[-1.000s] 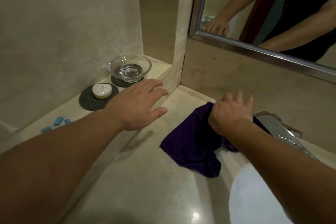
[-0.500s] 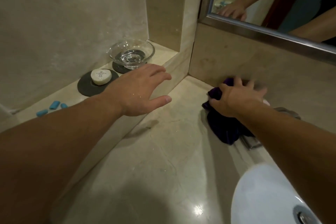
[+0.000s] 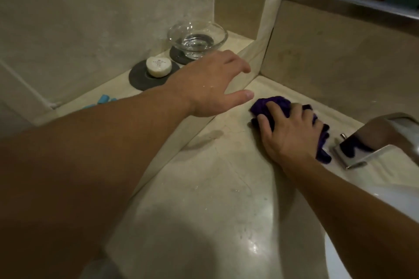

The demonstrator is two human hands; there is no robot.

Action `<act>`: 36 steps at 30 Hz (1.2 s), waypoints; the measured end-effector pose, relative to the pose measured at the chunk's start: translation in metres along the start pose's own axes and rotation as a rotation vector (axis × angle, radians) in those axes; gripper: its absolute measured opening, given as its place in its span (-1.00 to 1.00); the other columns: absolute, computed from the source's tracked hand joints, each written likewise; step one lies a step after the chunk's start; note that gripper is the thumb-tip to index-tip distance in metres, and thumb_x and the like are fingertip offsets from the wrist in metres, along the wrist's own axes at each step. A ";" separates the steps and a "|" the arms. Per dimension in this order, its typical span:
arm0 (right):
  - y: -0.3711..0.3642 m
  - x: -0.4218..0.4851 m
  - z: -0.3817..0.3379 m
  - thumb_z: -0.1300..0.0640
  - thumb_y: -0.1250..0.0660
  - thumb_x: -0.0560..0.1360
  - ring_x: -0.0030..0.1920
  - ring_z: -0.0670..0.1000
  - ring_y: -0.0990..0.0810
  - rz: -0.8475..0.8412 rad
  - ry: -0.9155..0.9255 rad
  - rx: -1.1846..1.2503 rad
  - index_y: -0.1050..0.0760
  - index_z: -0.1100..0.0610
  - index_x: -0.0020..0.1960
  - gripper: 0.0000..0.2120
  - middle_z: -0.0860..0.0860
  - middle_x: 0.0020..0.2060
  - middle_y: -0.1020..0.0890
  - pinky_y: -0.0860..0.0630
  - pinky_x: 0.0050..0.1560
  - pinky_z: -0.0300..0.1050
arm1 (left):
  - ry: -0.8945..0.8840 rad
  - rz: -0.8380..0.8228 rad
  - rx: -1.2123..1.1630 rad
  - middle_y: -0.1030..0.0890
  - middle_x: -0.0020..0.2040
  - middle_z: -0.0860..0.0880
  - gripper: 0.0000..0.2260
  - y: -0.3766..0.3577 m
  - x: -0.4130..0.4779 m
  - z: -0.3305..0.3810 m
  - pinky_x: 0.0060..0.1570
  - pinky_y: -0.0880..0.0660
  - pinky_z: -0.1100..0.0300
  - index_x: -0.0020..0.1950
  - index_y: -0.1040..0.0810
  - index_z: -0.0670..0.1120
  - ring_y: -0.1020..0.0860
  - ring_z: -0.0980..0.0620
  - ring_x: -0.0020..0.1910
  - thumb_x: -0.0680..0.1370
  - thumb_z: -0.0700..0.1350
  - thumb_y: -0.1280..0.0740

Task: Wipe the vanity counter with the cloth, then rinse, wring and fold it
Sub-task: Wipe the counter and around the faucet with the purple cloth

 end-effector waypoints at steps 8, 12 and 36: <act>-0.004 -0.060 -0.080 -0.23 0.03 0.62 0.16 0.20 -0.43 0.040 0.230 0.052 -0.36 -0.15 0.41 -0.56 0.12 0.22 -0.49 -0.33 0.14 0.16 | 0.037 0.049 -0.009 -0.35 0.44 0.06 -0.57 0.009 -0.034 0.002 0.39 -0.25 0.13 0.46 -0.38 0.05 -0.27 0.08 0.44 0.63 0.17 -0.18; -0.002 -0.087 -0.095 -0.22 0.01 0.63 0.14 0.18 -0.43 0.026 0.270 0.074 -0.37 -0.14 0.42 -0.56 0.11 0.21 -0.50 -0.35 0.14 0.15 | 0.089 0.067 0.007 -0.34 0.47 0.02 -0.57 0.014 -0.059 0.005 0.40 -0.21 0.13 0.47 -0.38 0.04 -0.24 0.05 0.46 0.64 0.15 -0.16; 0.014 -0.235 -0.168 -0.28 -0.19 0.56 0.06 0.18 -0.49 0.021 0.558 0.121 -0.42 -0.13 0.35 -0.58 0.10 0.12 -0.54 -0.46 0.05 0.18 | 0.355 -0.020 0.005 -0.09 0.61 -0.12 -0.42 0.019 -0.143 0.016 0.54 0.02 0.00 0.60 -0.13 0.05 0.00 -0.09 0.60 0.63 0.24 -0.09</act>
Point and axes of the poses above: each hand's wrist, its own x-axis towards the middle knuckle, its own y-axis out of the back of the hand, z = x × y, the point moved 4 cm from there along x, towards the middle knuckle
